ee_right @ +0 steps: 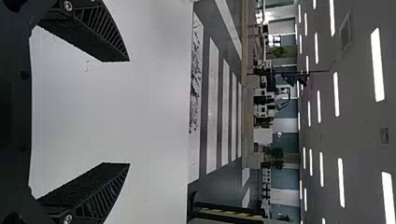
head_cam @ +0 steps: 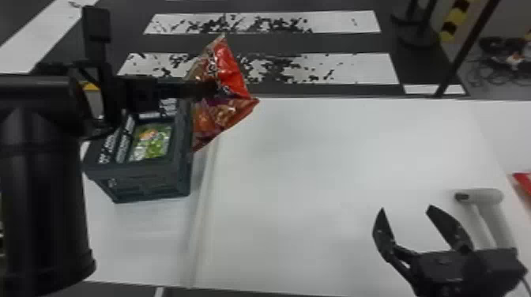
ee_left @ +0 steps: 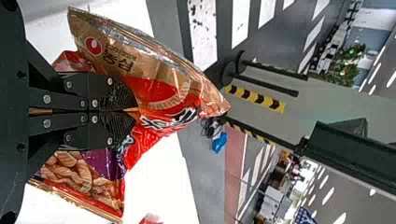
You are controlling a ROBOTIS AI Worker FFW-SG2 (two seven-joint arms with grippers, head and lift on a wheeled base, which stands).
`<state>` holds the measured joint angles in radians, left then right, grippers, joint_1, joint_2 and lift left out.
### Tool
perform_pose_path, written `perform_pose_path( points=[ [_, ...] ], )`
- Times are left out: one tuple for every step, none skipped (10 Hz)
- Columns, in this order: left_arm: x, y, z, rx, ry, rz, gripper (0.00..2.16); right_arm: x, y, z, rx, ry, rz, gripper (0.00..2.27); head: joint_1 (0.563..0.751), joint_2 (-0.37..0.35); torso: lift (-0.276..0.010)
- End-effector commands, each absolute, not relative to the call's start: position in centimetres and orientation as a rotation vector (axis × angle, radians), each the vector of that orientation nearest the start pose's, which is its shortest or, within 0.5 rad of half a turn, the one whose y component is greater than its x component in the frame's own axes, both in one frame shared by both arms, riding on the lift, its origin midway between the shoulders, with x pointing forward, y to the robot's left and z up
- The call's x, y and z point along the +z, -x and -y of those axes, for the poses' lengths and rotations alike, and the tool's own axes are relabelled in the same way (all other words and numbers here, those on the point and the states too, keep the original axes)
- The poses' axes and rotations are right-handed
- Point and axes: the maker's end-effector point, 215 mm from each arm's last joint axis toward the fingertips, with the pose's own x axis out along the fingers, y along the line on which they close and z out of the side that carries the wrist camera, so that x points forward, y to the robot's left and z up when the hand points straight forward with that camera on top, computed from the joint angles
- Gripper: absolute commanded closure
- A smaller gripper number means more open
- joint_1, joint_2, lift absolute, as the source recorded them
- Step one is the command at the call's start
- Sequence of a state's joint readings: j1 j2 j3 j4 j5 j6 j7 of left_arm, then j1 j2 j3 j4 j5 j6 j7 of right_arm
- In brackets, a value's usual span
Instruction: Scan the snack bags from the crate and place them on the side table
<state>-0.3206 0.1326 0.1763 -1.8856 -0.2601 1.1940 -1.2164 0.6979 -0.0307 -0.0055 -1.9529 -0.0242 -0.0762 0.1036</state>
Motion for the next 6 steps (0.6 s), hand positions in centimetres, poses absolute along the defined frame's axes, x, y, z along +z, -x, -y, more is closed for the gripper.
perform_pose_path(
  points=[
    [-29.4, -54.1, -15.3, -0.809, 0.201, -0.586, 2.13, -44.3, -36.1, 21.8, 0.102, -0.010, -0.234, 0.07, 0.695, 0.007, -0.094],
    [-30.1, -53.6, -12.6, -0.841, 0.207, -0.593, 2.13, -44.2, -36.2, 22.1, 0.097, -0.011, -0.229, 0.07, 0.695, -0.035, -0.094],
    [-30.6, -53.1, -9.8, -0.876, 0.223, -0.601, 2.13, -44.1, -36.2, 22.2, 0.094, -0.013, -0.226, 0.07, 0.695, -0.079, -0.094],
    [-31.6, -52.4, -7.3, -0.905, 0.206, -0.620, 2.13, -44.1, -36.2, 22.4, 0.090, -0.013, -0.224, 0.07, 0.695, -0.125, -0.094],
    [-33.1, -51.9, -5.4, -0.918, 0.169, -0.652, 2.13, -43.6, -36.3, 22.4, 0.089, -0.021, -0.210, 0.07, 0.695, -0.165, -0.094],
    [-34.9, -51.5, -4.1, -0.931, 0.143, -0.687, 2.13, -43.3, -36.4, 22.4, 0.088, -0.022, -0.200, 0.08, 0.695, -0.193, -0.094]
  ],
)
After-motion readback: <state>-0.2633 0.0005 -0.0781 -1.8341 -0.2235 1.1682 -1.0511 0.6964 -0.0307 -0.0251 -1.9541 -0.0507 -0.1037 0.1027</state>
